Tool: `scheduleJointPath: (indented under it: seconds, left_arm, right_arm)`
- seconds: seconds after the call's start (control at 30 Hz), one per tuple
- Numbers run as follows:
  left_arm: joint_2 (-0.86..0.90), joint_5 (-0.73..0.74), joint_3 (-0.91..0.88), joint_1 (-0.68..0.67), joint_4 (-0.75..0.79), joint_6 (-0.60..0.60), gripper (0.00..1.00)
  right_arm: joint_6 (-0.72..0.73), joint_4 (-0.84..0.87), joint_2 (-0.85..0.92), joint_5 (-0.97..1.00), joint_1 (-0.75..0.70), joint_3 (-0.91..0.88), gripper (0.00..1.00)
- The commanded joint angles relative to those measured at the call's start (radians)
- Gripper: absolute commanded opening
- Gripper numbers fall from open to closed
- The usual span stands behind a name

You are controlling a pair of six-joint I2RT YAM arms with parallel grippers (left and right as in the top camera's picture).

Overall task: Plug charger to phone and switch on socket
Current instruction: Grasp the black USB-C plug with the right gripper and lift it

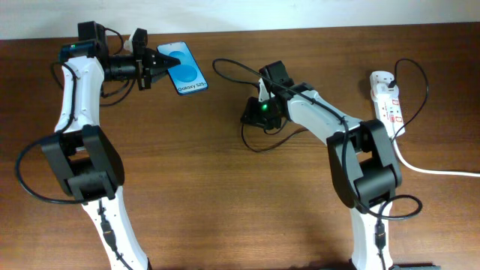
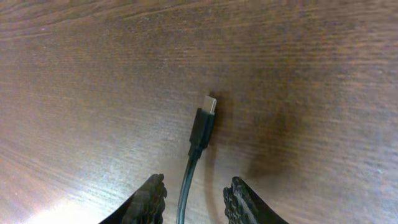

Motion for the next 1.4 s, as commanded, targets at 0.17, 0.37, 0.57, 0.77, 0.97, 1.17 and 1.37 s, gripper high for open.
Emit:
scheduleJointPath:
  seconds: [0.17,0.37,0.57,0.77,0.97,1.17,1.37]
  left_arm:
    - [-0.006,0.058,0.011,0.007,0.002,0.023,0.0]
    - [-0.006,0.058,0.011,0.007,0.002,0.023,0.0]
    - [-0.006,0.058,0.011,0.007,0.002,0.023,0.0]
    - [-0.006,0.056,0.011,0.005,-0.006,0.039,0.0]
    - [-0.006,0.055,0.011,-0.003,-0.01,0.061,0.0]
    - [-0.006,0.056,0.011,-0.026,-0.01,0.1,0.0]
    - [-0.006,0.059,0.011,-0.048,-0.01,0.102,0.0]
  right_arm:
    - [0.031,0.046,0.055,0.02,0.036,0.021,0.33]
    - [0.064,0.055,0.087,0.02,0.034,0.021,0.28]
    - [0.066,0.055,0.089,0.027,0.033,0.021,0.08]
    - [0.015,0.055,0.075,-0.024,0.006,0.022,0.04]
    - [-0.086,0.055,0.026,-0.14,-0.028,0.022,0.04]
    - [-0.182,0.037,-0.074,-0.267,-0.051,0.022,0.04]
    - [-0.244,-0.021,-0.2,-0.286,-0.064,0.022,0.04]
